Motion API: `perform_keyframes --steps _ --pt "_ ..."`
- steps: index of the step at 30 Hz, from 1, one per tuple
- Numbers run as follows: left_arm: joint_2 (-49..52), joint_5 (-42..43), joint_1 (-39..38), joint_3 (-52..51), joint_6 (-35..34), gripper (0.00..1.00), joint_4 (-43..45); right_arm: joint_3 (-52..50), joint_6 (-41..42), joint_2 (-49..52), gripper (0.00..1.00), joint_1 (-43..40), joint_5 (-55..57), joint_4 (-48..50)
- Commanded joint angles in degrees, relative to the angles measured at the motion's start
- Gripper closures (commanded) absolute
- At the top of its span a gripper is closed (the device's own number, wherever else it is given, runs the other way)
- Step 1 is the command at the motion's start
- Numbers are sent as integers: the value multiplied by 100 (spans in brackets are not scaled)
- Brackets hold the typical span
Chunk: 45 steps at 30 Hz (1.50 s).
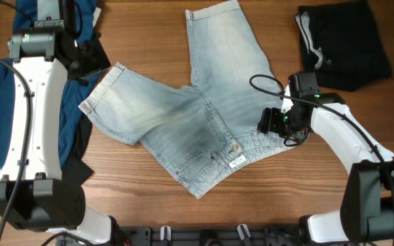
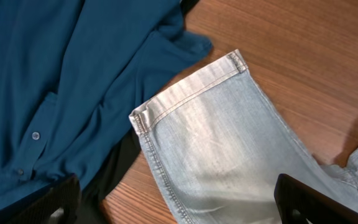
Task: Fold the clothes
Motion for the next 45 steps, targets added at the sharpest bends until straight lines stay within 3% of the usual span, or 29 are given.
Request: perform_keyframes --steps 1,10,22,36,45 --pt "-42 284 4 7 107 0 116 -138 -101 83 28 98 -177 258" --pt "-7 1939 -96 -151 -129 0 828 -234 -11 216 29 603 -439 363" --pt "424 1904 -409 -210 -35 0 863 -232 479 1014 24 619 -11 699" --pt "636 1906 -409 -210 -35 0 931 -11 118 1296 24 -973 -7 627" --pt "710 1886 -509 -210 142 0 1038 1340 -98 1296 19 -1576 557 144"
